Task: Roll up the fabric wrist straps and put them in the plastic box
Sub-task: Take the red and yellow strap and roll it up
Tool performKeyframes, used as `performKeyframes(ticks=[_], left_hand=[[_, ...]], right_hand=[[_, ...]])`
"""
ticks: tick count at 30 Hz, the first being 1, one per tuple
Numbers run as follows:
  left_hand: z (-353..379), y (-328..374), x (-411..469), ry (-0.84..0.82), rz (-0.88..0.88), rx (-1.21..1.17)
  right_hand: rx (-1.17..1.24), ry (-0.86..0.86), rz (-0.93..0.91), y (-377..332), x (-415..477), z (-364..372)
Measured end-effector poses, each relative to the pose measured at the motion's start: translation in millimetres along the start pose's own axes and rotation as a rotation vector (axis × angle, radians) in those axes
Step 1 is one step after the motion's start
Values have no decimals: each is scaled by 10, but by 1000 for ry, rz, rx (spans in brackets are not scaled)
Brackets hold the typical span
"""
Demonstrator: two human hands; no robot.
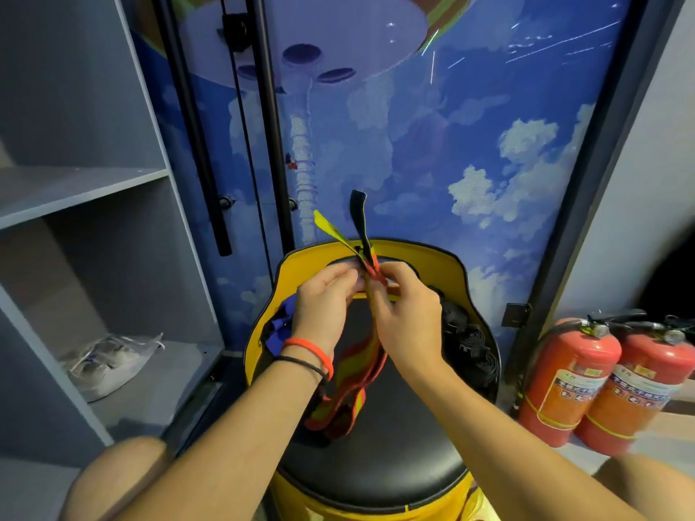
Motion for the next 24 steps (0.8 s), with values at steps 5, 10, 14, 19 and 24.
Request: performKeyframes(ticks=[5,10,14,19,24], left_hand=[[-144,52,171,9,94,354],[-58,-6,254,-111,37,508],[-55,-379,416,-115,-137,264],[-71,-940,686,-29,-223,160],[-38,-1036,637,27,-224,299]], right_hand=[[196,-38,145,185,171,24],[622,-189,503,379,194,259],[673,-245,514,375,226,297],[525,-186,550,716,174,361],[66,-262,386,1033,-109,460]])
Point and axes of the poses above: each hand's wrist, its own x-axis towards the middle knuckle, its own z-axis out of the palm, y = z × x, the point moved 10 cm from there along x, towards the middle knuckle
